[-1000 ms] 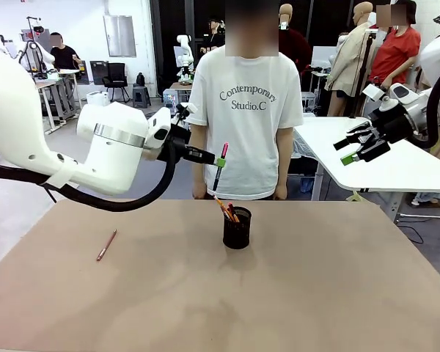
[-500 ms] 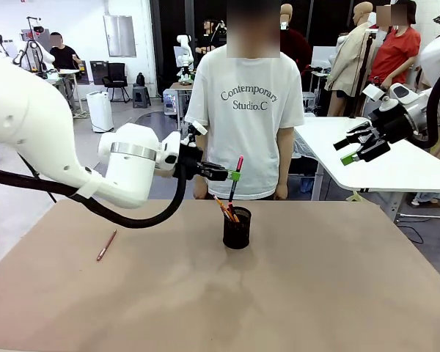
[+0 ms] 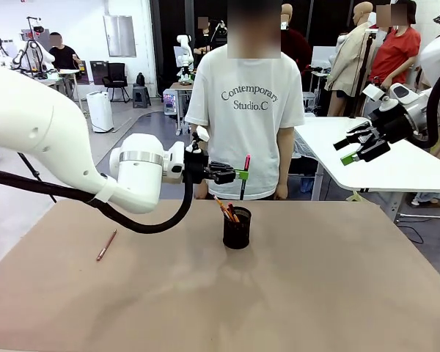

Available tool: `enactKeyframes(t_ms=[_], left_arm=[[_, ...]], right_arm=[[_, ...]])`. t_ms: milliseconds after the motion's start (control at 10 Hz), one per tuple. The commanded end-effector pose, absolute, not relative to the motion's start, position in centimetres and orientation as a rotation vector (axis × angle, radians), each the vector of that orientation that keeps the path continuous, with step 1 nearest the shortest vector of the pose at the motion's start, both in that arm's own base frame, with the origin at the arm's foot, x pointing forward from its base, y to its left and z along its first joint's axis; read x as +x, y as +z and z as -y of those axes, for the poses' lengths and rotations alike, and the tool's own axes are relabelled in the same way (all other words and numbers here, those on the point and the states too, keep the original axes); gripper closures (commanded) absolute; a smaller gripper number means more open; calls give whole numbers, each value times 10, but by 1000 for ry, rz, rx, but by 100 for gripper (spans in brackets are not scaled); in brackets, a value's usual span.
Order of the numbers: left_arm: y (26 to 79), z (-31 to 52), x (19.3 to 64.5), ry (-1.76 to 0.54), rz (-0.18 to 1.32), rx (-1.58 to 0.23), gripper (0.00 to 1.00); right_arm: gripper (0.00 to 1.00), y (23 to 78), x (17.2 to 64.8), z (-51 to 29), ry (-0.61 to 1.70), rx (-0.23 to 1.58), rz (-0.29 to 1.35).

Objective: Place the pens into the pen holder.
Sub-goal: Pick up a writing instrument from the table and place it into the Pen holder.

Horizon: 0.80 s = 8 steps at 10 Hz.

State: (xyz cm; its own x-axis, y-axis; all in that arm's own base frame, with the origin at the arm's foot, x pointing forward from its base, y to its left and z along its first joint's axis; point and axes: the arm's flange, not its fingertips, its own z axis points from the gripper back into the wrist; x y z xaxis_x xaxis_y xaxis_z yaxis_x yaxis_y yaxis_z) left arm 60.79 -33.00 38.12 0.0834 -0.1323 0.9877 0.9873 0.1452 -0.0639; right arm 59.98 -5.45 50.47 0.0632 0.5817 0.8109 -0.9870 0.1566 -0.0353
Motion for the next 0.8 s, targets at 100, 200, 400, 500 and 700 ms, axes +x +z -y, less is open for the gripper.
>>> enactKeyframes(t_ms=[100, 200, 400, 500, 700], left_arm=[[371, 330, 611, -1113, 1133, -1081, 100], [371, 331, 612, -1120, 1129, -1078, 88], [371, 329, 611, -1126, 1127, -1079, 48], [371, 330, 610, -1127, 1125, -1080, 29], [371, 329, 609, -1134, 1119, -1068, 0]], right_arm=[[0, 506, 600, 51, 1311, 627, 811], [0, 506, 600, 51, 1311, 627, 811], [0, 506, 600, 51, 1311, 627, 811], [0, 506, 600, 51, 1311, 627, 811], [0, 506, 600, 51, 1311, 627, 811]])
